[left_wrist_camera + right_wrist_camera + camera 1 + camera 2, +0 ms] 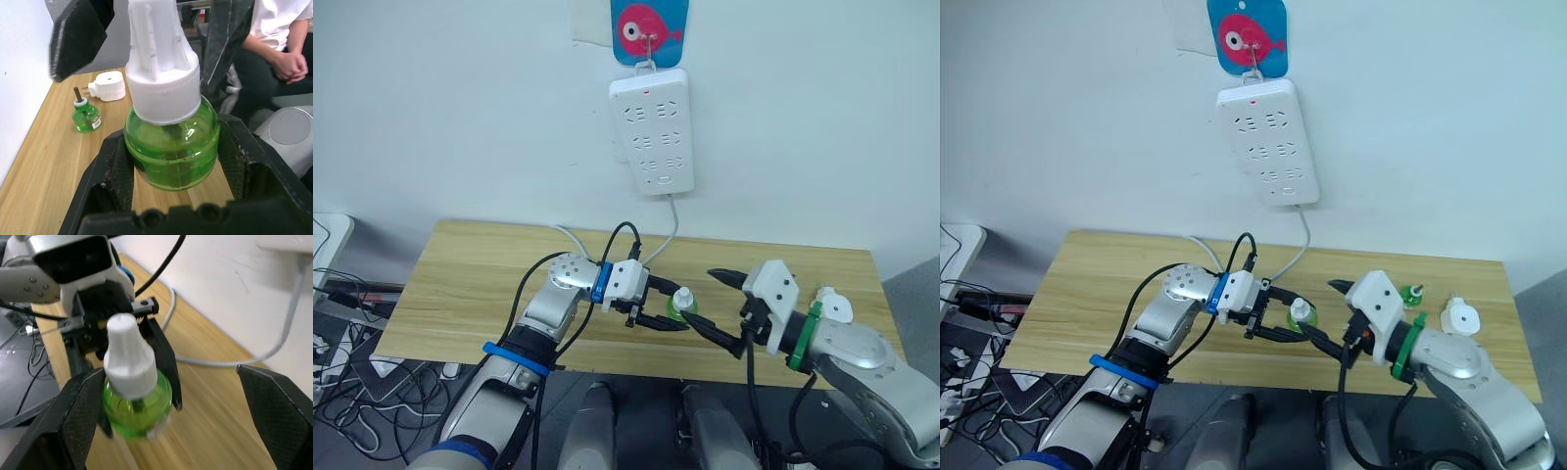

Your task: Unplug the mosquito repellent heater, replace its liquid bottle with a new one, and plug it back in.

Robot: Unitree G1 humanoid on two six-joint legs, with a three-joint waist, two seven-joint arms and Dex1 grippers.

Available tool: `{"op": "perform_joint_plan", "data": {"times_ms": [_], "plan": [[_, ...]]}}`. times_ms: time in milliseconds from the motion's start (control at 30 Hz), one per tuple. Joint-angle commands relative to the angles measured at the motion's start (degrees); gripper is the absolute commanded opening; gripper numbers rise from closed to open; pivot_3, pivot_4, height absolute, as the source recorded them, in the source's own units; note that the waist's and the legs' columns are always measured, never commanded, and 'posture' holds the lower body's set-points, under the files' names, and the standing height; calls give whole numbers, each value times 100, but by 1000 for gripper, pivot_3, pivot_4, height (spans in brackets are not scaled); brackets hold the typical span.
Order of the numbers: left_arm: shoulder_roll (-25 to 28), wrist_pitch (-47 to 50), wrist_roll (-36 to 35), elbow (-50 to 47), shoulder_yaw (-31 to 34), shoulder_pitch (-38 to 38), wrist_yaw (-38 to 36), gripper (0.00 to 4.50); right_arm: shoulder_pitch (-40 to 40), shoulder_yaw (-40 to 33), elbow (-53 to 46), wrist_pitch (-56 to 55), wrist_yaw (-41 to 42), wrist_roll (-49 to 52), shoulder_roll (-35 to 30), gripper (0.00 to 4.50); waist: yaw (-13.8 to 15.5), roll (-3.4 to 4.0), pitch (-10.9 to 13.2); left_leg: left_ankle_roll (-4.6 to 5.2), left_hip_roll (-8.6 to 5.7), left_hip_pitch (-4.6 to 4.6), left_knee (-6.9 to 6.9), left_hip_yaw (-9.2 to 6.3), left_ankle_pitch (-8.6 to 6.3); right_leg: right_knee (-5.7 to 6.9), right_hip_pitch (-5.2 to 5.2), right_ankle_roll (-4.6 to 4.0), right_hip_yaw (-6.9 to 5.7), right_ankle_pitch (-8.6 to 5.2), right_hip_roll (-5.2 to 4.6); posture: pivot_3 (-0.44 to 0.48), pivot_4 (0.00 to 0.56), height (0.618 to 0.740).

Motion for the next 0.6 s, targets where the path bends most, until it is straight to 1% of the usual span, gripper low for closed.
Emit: {"op": "perform_joint_plan", "data": {"times_ms": [33, 233, 300, 367, 433, 500, 600], "plan": [[-2, 2, -71, -253, -19, 55, -29, 2260, 153, -406, -317, 28, 75, 244, -97, 4450, 0, 0, 0, 0, -1, 0, 0, 1, 0, 0, 0, 0, 1, 0, 0, 151, 285, 740], [1, 4, -71, -253, -18, 62, -41, 2260, 340, -589, -426, 69, 208, 456, -237, 4450, -1, 0, 0, 0, 0, 2, 0, 1, 0, 1, 0, 1, 1, -1, 2, 151, 285, 740], [13, 1, -74, -256, -15, 69, -51, 2260, 386, -586, -481, 54, 349, 618, -279, 4450, -1, 0, 0, 0, -1, 1, 0, 2, 0, 0, 1, 1, 2, -1, 1, 151, 284, 740], [18, 1, -74, -261, -18, 69, -60, 2260, 348, -520, -580, 157, 446, 984, -221, 4450, -1, 0, 0, 0, -1, 1, 0, 2, 0, 0, 1, 2, 1, -1, 1, 152, 283, 740], [15, 3, -72, -264, -25, 64, -61, 2260, 175, -407, -625, 263, 317, 1182, -91, 4450, -1, 0, 0, 0, 1, 2, 0, 1, 0, 0, 0, 2, 1, -1, 2, 155, 282, 740], [15, 10, -73, -279, -31, 65, -59, 2260, -172, -206, -577, 370, 43, 1197, 126, 4450, -8, 0, 0, 0, 1, 2, 1, 0, 0, 0, 1, 2, 1, -1, 3, 156, 281, 740], [30, 16, -78, -309, -33, 80, -69, 2260, -542, 27, -493, 487, -159, 1174, 333, 4450, -8, 0, 0, 0, 1, 3, 1, 1, 0, 2, 1, 3, 2, -2, 3, 156, 282, 740]]}}
